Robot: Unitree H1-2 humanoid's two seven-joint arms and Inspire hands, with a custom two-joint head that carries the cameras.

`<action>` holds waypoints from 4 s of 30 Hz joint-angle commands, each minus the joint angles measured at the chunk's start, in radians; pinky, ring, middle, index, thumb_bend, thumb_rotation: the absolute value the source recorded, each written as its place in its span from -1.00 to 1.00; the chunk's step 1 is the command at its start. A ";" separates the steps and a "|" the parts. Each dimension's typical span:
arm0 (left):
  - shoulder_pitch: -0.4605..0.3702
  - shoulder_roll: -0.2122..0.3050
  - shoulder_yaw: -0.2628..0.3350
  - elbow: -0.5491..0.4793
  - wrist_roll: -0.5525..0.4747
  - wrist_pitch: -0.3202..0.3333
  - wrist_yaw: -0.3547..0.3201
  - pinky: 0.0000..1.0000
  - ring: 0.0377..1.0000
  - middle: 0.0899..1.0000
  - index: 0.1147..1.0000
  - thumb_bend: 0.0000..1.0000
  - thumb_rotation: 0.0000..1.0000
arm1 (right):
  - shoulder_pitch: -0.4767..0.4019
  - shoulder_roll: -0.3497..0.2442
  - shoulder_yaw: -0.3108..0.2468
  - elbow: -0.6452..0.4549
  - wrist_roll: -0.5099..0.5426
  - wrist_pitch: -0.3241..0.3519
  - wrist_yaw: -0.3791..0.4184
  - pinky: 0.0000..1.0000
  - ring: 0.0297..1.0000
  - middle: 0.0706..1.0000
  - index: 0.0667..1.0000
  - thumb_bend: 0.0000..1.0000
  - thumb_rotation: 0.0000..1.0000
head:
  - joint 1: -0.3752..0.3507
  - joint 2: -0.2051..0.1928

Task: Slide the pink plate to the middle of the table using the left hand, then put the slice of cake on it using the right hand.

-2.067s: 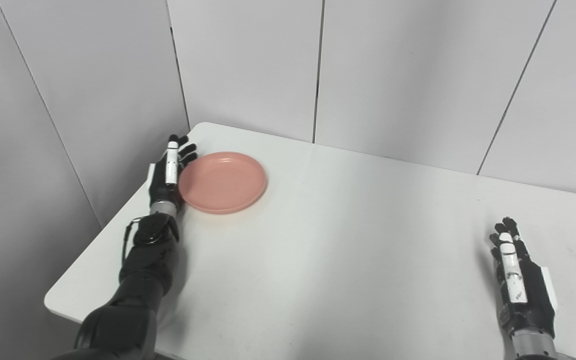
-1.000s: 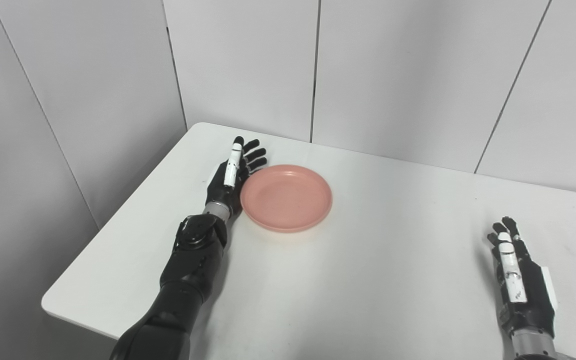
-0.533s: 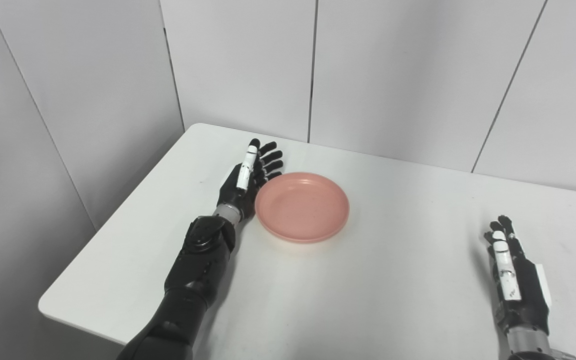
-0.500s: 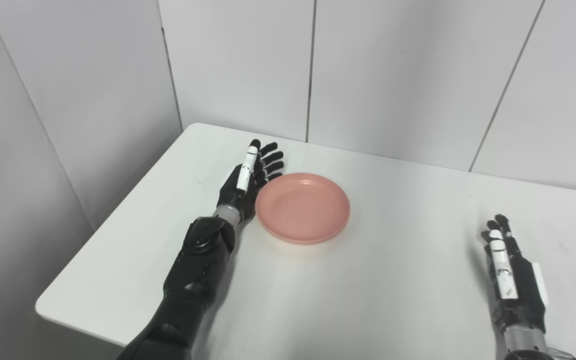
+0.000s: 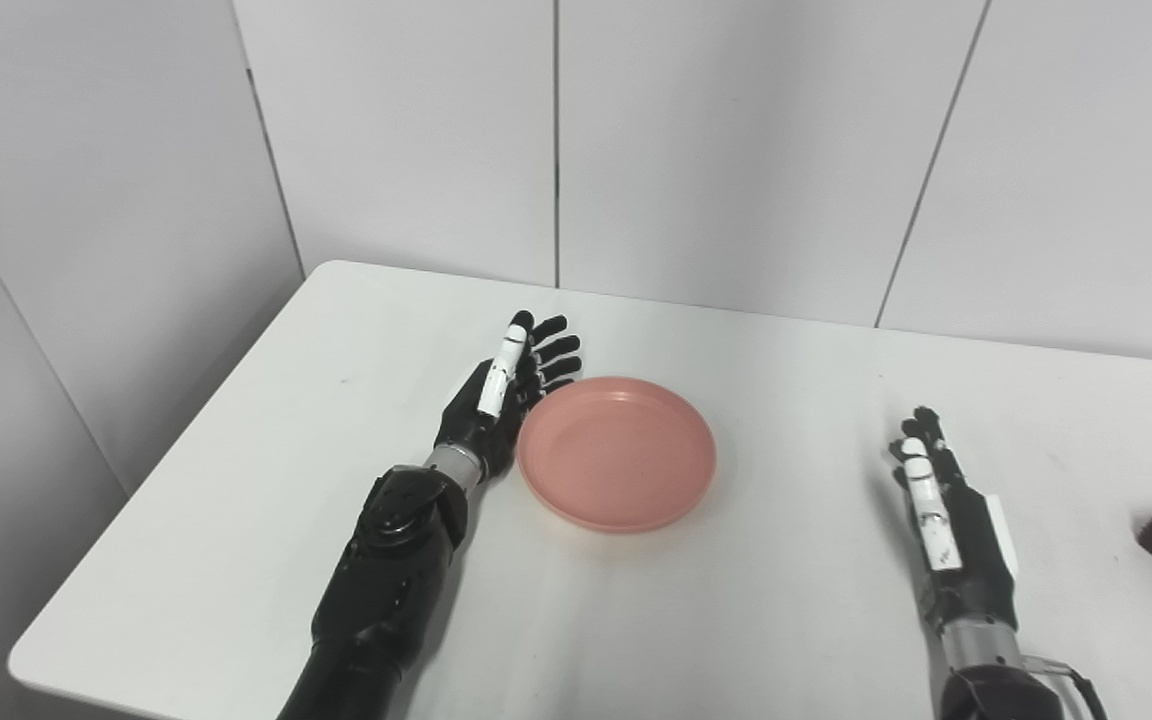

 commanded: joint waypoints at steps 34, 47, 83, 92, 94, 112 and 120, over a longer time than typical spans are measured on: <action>0.131 -0.119 -0.088 -0.123 0.082 -0.120 -0.001 1.00 1.00 1.00 0.98 0.16 1.00 | -0.050 0.027 0.069 -0.125 -0.192 0.075 -0.082 0.79 0.74 0.78 0.80 0.06 0.63 | -0.311 0.046; 0.136 -0.094 -0.082 -0.092 0.092 -0.175 -0.015 1.00 1.00 0.97 0.97 0.12 1.00 | -0.159 -0.219 0.101 -0.320 -0.435 0.342 0.036 0.50 0.65 0.68 0.67 0.35 0.10 | -0.425 0.016; 0.094 -0.031 -0.030 0.035 0.020 -0.237 -0.124 1.00 1.00 1.00 0.98 0.21 1.00 | -0.180 -0.435 -0.139 -0.307 -1.133 0.521 0.454 0.82 0.77 0.74 0.62 0.82 -0.19 | -0.636 -0.015; 0.097 -0.029 -0.029 0.014 0.013 -0.214 -0.121 1.00 1.00 0.98 0.94 0.12 1.00 | -0.167 -0.430 -0.147 -0.245 -1.179 0.521 0.436 1.00 0.85 0.82 0.64 0.92 -0.22 | -0.644 -0.011; 0.099 -0.028 -0.030 0.006 0.012 -0.208 -0.122 1.00 1.00 0.98 0.94 0.11 1.00 | -0.169 -0.426 -0.156 -0.235 -1.183 0.521 0.438 0.99 0.85 0.81 0.64 0.93 -0.23 | -0.643 -0.010; 0.105 -0.030 -0.034 -0.010 0.018 -0.210 -0.116 1.00 1.00 0.97 0.95 0.11 1.00 | -0.177 -0.406 -0.191 -0.025 -0.907 0.520 0.247 0.45 0.70 0.75 0.61 0.73 -0.62 | -0.633 0.001; 0.109 -0.033 -0.038 -0.036 0.019 -0.195 -0.116 1.00 1.00 0.99 0.96 0.09 1.00 | -0.161 -0.444 -0.120 0.027 -0.792 0.519 0.172 0.03 0.17 0.30 0.45 0.57 -0.78 | -0.625 0.008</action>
